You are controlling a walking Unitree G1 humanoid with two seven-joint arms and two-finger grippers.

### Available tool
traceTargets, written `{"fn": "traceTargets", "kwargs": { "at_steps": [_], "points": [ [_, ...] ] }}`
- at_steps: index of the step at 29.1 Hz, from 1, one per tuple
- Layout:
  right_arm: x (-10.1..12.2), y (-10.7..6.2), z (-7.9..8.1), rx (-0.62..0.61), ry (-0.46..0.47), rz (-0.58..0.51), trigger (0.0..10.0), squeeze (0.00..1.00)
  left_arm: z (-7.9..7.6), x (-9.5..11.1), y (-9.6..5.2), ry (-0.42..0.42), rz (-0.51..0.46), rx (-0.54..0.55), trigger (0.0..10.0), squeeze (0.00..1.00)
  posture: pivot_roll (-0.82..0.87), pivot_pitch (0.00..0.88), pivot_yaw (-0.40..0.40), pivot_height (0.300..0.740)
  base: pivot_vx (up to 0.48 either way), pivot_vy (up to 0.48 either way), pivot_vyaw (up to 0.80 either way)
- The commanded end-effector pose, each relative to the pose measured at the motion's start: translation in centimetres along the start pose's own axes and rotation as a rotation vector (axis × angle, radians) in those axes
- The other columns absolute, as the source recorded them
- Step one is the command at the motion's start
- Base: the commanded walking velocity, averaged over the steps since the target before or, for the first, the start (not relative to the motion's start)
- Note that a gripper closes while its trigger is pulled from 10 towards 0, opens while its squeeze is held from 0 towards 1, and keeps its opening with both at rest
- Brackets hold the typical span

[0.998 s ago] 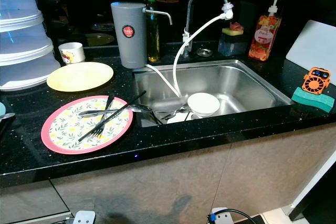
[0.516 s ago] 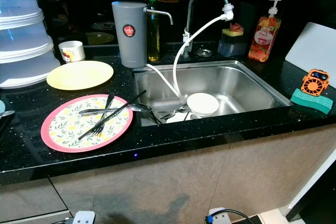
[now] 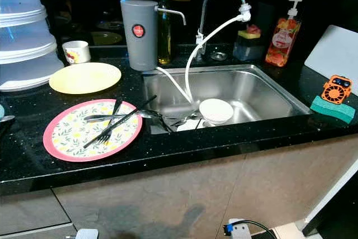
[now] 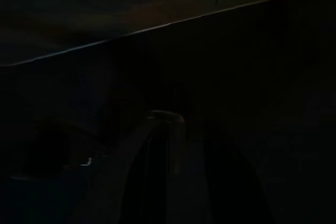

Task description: Kitchen organization

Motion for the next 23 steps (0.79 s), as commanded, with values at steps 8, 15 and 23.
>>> {"fn": "traceTargets", "kwargs": {
  "at_steps": [8, 15, 23],
  "points": [
    [-1.6, -0.3, -0.6, -0.029, -0.003, 0.023, 10.0, 0.0, -0.2, 0.8, 0.3, 0.02, -0.006, -0.008, 10.0, 0.0, 0.01, 0.03, -0.012, 0.74, 0.0, 0.0, 0.0],
    [-0.8, -0.3, -1.0, -0.054, -0.021, -0.007, 10.0, 0.0, 0.1, 0.4, 0.2, 0.007, 0.012, 0.009, 10.0, 0.0, 0.0, 0.034, -0.011, 0.74, 0.0, 0.0, 0.0],
    [-0.4, 0.0, 0.4, 0.012, -0.014, 0.002, 10.0, 0.0, 0.2, 0.2, 0.1, 0.002, 0.003, -0.006, 10.0, 0.0, 0.01, 0.031, -0.014, 0.74, 0.0, 0.0, 0.0]
  ]
}}
Point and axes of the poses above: a point about 5 cm out from each wrist's last joint towards the gripper, its own y axis pointing out of the wrist towards the gripper, its own x axis along the axis of the wrist's last joint, z = x × y, the point moved 2 cm from there along y, pointing out of the wrist towards the gripper, and after that the axes turned 7 degrees about y, right-handed, at the moved point
